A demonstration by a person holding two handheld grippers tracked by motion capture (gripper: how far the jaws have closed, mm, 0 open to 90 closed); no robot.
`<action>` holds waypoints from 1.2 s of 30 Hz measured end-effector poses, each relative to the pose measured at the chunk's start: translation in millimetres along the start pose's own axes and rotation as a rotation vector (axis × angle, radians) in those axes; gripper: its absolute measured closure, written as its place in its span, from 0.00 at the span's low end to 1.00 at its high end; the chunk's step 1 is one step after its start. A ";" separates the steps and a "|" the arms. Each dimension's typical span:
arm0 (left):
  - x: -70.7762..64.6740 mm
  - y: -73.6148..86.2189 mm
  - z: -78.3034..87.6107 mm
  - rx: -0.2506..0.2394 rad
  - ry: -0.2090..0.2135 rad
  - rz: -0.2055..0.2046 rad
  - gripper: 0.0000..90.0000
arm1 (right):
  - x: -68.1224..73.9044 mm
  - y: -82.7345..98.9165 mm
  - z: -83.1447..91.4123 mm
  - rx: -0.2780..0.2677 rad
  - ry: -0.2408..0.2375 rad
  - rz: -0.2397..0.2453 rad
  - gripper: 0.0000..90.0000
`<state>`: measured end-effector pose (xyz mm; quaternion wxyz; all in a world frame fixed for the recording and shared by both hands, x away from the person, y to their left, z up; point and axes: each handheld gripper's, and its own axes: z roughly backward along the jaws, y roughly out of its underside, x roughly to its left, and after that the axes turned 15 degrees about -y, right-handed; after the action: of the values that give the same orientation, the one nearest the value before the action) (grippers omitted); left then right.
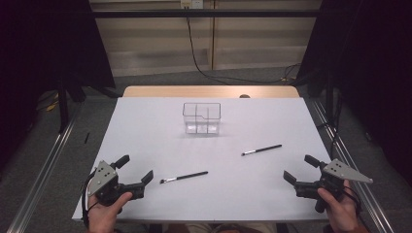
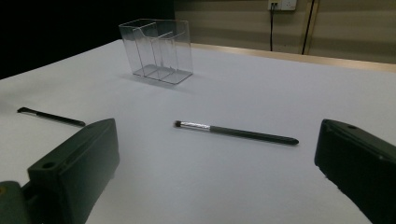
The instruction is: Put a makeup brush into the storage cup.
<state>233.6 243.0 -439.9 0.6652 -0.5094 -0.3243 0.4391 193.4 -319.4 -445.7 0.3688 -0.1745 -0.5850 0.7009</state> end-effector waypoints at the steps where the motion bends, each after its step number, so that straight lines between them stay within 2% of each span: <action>1: 0.3 0.5 -0.2 0.008 -0.007 0.002 0.04 | -0.1 0.1 -0.3 0.006 -0.003 0.001 0.00; 3: 0.3 0.6 -0.1 0.011 -0.007 0.000 0.04 | -0.1 0.1 -0.7 0.006 -0.015 0.000 0.00; 6: 0.4 1.2 1.8 0.024 -0.007 -0.026 0.04 | 0.2 -0.4 -1.9 0.007 -0.017 0.000 0.00; 10: 0.0 1.7 2.5 0.029 -0.010 -0.028 0.04 | 0.8 -1.0 -3.3 0.007 -0.019 -0.001 0.00; 15: -2.9 0.5 4.8 0.013 0.019 -0.039 0.04 | 1.8 -1.9 -2.5 -0.005 -0.017 0.003 0.00; 20: -9.3 -0.1 5.2 0.022 0.048 -0.031 0.03 | 4.0 -2.3 -3.9 -0.020 -0.024 0.004 0.00; 21: -10.6 -0.6 4.8 0.024 0.049 -0.054 0.03 | 4.3 -2.3 -4.4 -0.018 -0.025 0.007 0.00; 23: -12.9 -1.6 3.1 0.024 0.053 -0.060 0.03 | 4.4 -2.2 -5.4 -0.016 -0.027 0.010 0.00; 25: -15.3 -2.3 0.6 0.028 0.070 -0.043 0.03 | 4.2 -2.1 -6.0 -0.013 -0.027 0.010 0.00; 31: -21.6 -3.8 -5.9 0.040 0.088 -0.064 0.03 | 4.5 -1.9 -5.7 -0.020 -0.029 0.003 0.00; 33: -24.2 -4.4 -9.0 0.050 0.108 -0.060 0.03 | 4.9 -1.9 -6.2 -0.019 -0.031 0.001 0.00; 36: -28.4 -5.8 -13.3 0.071 0.131 -0.078 0.03 | 5.2 -1.8 -6.7 -0.019 -0.032 0.003 0.00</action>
<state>235.3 211.2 -437.5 0.7193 -0.5001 -0.2839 0.3898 195.0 -311.0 -444.6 0.3569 -0.1676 -0.5972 0.6985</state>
